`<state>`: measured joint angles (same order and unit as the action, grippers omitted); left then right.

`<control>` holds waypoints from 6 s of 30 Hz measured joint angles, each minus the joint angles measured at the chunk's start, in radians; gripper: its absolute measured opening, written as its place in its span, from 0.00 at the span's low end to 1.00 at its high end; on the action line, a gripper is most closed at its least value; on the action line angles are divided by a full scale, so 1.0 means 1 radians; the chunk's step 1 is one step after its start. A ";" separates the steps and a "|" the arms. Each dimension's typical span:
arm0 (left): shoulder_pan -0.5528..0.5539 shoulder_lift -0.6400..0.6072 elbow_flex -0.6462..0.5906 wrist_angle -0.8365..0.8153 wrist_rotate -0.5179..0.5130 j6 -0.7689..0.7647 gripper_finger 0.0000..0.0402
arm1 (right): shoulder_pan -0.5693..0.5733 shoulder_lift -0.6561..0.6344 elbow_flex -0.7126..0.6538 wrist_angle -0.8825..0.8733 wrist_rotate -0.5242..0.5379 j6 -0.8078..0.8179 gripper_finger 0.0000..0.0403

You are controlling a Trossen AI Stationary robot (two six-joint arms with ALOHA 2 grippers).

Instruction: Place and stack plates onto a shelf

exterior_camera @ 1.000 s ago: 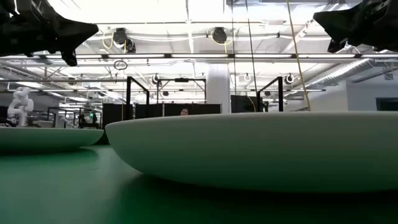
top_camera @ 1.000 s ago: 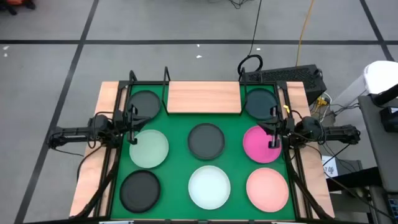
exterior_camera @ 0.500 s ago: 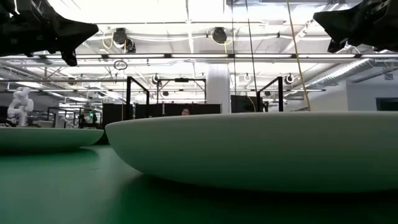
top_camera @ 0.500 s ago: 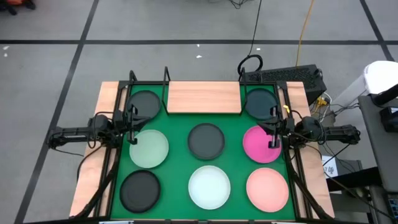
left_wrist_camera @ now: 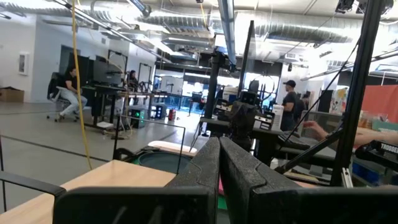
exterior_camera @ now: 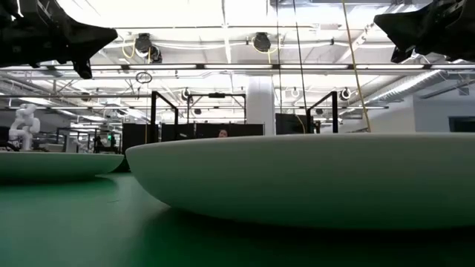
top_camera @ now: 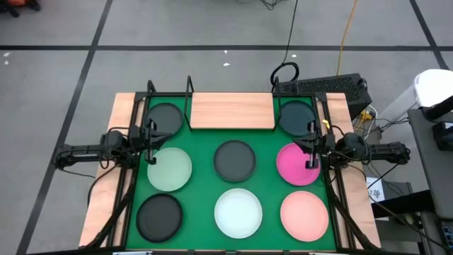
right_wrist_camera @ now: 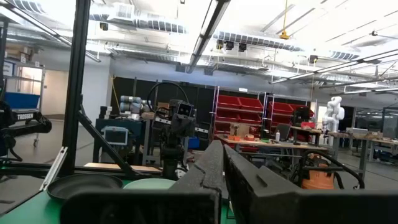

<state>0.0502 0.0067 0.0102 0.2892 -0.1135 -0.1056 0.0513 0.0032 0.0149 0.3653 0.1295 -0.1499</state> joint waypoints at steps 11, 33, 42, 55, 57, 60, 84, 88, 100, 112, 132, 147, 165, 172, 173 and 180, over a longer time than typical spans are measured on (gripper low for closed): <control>0.000 0.000 0.000 0.000 0.000 0.000 0.04 | 0.000 0.000 0.000 0.000 0.000 0.000 0.00; 0.000 0.000 0.000 0.000 0.000 0.000 0.04 | 0.000 0.000 0.000 0.000 0.000 0.000 0.00; 0.000 0.000 0.000 0.000 0.000 0.000 0.04 | 0.000 0.000 0.000 0.000 0.000 0.000 0.00; 0.000 0.000 0.000 0.000 0.000 0.000 0.04 | 0.000 0.000 0.000 0.025 0.000 0.009 0.00; 0.000 0.000 0.000 0.000 0.000 0.000 0.04 | 0.000 0.000 0.000 0.032 0.000 0.010 0.00; 0.000 0.000 0.000 0.000 0.000 0.000 0.04 | 0.000 0.000 0.000 0.053 0.006 0.002 0.00; 0.000 0.000 0.000 0.000 0.000 0.000 0.04 | 0.000 0.223 0.052 0.125 0.240 0.037 0.00; 0.000 0.000 0.000 0.000 0.000 0.000 0.04 | 0.000 0.303 0.086 0.140 0.239 0.049 0.00; 0.000 0.000 0.000 0.000 0.000 0.000 0.04 | 0.003 0.572 0.254 0.162 0.131 0.078 0.00; 0.000 0.000 0.000 0.000 0.000 0.000 0.04 | 0.005 0.819 0.310 0.237 0.067 0.120 0.00; 0.000 0.000 0.000 0.000 0.000 0.000 0.04 | 0.143 0.963 0.678 -0.573 0.130 0.196 0.13; 0.000 0.000 0.000 -0.001 0.000 0.000 0.04 | 0.186 1.115 0.529 -0.302 0.320 0.269 0.37; 0.000 0.000 0.000 0.000 0.001 0.000 0.04 | 0.246 1.230 0.818 -1.008 0.138 0.673 0.35; 0.000 0.000 0.000 0.000 0.001 0.000 0.04 | 0.319 1.299 0.746 -1.042 0.127 0.839 0.35; 0.000 0.000 0.000 -0.001 0.001 0.000 0.04 | 0.323 1.305 0.739 -1.042 0.130 0.854 0.35; 0.000 0.000 0.000 -0.001 0.001 0.000 0.04 | 0.326 1.315 0.690 -1.049 0.129 0.938 0.35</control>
<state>0.0498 0.0067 0.0101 0.2886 -0.1127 -0.1058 0.3775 1.3178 0.7045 -0.6842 0.2588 0.7878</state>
